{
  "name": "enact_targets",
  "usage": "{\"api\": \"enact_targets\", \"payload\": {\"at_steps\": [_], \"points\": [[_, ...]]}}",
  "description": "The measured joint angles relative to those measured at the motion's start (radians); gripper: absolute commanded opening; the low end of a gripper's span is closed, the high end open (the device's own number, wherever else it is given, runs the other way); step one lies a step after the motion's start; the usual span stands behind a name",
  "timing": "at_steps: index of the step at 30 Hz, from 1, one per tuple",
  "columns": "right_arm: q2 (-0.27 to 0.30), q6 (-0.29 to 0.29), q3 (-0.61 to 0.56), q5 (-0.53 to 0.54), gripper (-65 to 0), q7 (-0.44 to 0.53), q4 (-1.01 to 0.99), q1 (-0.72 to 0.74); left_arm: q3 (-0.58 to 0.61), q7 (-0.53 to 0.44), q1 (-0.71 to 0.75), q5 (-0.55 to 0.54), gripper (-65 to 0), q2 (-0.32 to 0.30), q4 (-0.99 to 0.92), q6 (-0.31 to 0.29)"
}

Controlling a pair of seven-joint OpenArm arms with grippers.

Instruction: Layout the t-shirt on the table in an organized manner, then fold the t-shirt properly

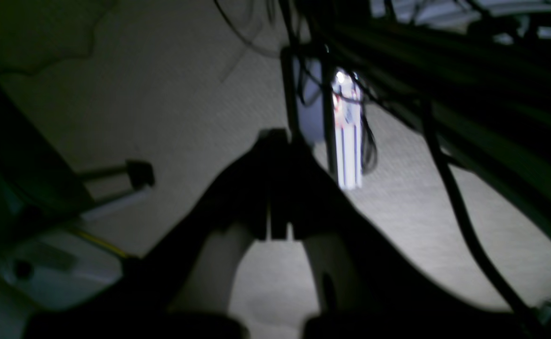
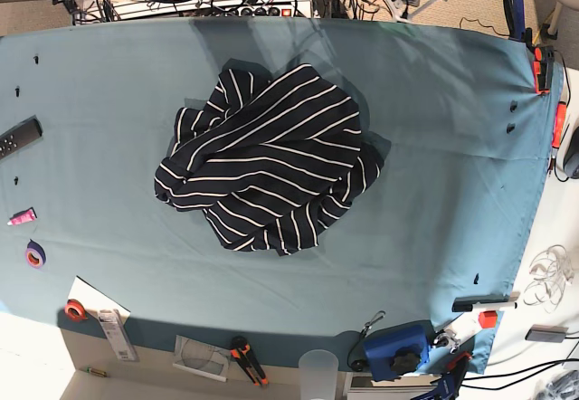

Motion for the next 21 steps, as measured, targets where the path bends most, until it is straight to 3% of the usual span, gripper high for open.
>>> {"api": "enact_targets", "payload": {"at_steps": [5, 9, 15, 21], "points": [[0.0, 0.0, 0.0, -0.002, -47.4, 0.0, 0.0, 0.0, 0.045, -0.021, 0.045, 0.001, -65.0, 0.002, 0.034, 0.05], [0.0, 0.0, 0.0, -0.002, -47.4, 0.0, 0.0, 0.0, 0.048, -0.022, 0.042, 0.0, -65.0, 0.0, 0.035, 0.053], [0.0, 0.0, 0.0, -0.002, -47.4, -0.001, 0.0, 0.0, 0.048, 0.006, 0.043, -0.134, -65.0, 0.0, 0.037, 0.056], [0.0, 0.0, 0.0, -0.002, -47.4, -0.001, 0.0, 0.0, 0.048, 0.012, 0.043, -0.145, -65.0, 0.0, 0.037, 0.056]]}}
